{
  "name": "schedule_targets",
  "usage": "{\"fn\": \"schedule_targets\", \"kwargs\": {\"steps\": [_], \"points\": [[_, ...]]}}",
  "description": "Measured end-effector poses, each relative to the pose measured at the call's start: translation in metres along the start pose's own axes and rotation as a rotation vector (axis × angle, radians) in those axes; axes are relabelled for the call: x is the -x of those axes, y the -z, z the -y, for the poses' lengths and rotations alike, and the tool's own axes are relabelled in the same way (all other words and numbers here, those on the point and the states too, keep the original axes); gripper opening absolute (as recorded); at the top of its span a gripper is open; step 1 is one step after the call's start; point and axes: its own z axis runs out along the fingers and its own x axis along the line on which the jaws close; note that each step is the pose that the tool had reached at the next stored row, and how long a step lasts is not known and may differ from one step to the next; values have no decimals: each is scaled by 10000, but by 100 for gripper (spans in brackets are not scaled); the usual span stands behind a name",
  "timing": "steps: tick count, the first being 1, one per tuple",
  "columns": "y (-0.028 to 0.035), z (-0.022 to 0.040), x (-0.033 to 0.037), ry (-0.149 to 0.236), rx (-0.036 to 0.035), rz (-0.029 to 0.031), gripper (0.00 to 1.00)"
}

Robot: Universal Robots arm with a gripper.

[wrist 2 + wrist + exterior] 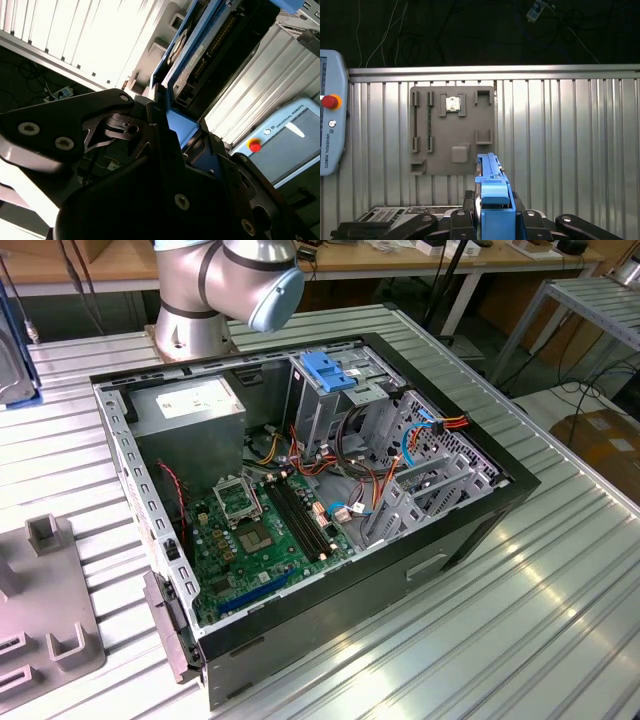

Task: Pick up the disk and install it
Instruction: 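Pick up the disk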

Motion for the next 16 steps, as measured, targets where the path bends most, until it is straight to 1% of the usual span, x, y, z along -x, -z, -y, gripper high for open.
{"fn": "schedule_targets", "kwargs": {"steps": [1, 9, 10, 12, 14, 16], "points": [[1, 37, 1, 0, 1, -1, 37], [5, 240, 5, 0, 1, -1, 37], [6, 282, 6, 1, 1, -1, 37], [6, 331, 8, 0, 1, -1, 37], [8, 419, 10, 0, 1, 0, 37], [9, 470, 11, 0, 1, 0, 37]]}}
